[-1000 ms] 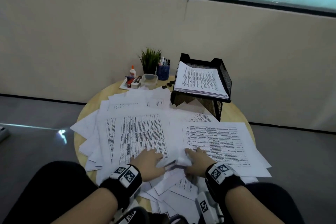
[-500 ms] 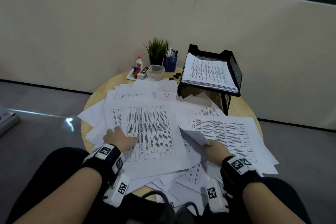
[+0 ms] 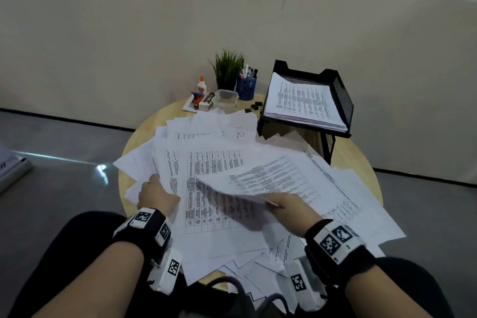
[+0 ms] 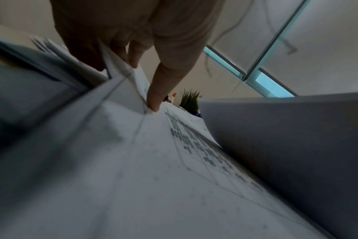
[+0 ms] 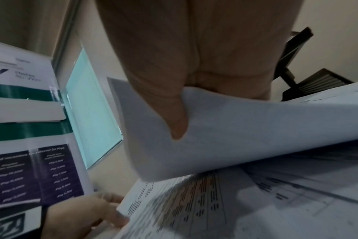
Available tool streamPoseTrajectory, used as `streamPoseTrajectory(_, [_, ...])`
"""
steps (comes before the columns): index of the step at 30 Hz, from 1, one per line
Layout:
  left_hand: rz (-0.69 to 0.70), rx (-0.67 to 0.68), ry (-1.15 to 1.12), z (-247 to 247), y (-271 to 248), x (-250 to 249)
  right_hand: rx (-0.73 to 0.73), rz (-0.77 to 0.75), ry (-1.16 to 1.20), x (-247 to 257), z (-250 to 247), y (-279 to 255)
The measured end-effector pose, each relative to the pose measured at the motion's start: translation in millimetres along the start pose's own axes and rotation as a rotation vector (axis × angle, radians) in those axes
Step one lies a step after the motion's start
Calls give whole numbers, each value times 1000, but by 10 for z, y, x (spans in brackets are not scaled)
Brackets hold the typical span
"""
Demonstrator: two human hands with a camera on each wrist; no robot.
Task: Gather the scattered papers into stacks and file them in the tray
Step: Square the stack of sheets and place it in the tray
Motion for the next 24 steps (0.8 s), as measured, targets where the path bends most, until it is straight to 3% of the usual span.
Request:
streamPoseTrajectory(3, [21,-75,-209,-35,-6,11,76,37,-122,-69,190,37])
streamPoseTrajectory(6, [18,-69,-298,-20,-34,-14,108,103,-165,-253,291,70])
streamPoseTrajectory(11, [79,-52,-292,3,-43,-70,129,170,-227,-505,243,28])
streamPoseTrajectory(14, [106,-90,-144,-81,-40,-111,38,214,-166,-667,81,61])
streamPoseTrajectory(17, [105,-66,-209,-34,-59,-168,-3,236,-103,-780,17,70])
streamPoseTrajectory(24, [87,29,-302,45,-53,-173,122,184,-71,-764,165,41])
Point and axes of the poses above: each hand's wrist, its own y-axis towards the middle knuckle, its own z-axis out of the palm, x = y × z, the point moved 10 cm from there along y, towards the middle knuckle, and after that the axes turned 13 degrees about z, right-handed, at the moved point
